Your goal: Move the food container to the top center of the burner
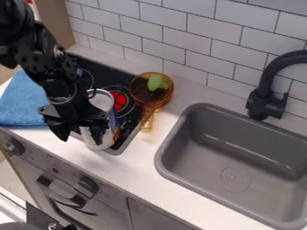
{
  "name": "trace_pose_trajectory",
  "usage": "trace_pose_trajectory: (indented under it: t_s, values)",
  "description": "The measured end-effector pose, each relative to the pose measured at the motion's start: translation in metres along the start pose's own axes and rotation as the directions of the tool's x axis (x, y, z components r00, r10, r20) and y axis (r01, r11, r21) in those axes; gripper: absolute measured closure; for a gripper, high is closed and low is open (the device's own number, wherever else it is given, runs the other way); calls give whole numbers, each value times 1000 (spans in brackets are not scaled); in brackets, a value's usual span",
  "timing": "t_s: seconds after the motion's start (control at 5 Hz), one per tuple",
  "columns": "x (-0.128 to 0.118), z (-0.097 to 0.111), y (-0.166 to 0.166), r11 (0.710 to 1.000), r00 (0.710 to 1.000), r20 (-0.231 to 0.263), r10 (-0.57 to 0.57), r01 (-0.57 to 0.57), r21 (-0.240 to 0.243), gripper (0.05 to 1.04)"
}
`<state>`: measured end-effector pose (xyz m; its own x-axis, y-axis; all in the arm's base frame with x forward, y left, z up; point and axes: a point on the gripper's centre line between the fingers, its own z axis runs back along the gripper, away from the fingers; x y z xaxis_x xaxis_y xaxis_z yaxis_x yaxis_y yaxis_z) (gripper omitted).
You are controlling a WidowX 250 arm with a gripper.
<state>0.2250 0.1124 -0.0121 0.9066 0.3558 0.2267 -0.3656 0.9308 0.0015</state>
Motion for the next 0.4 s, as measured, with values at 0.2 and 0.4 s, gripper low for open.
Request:
trace_pose_trajectory:
  t_s: [0.2,0.4]
  values:
    - [9,-2,-2,1000,1000,-2,14,-14,-3,86]
    - [17,-8,-3,1000,999,-45,14,-14,1,86]
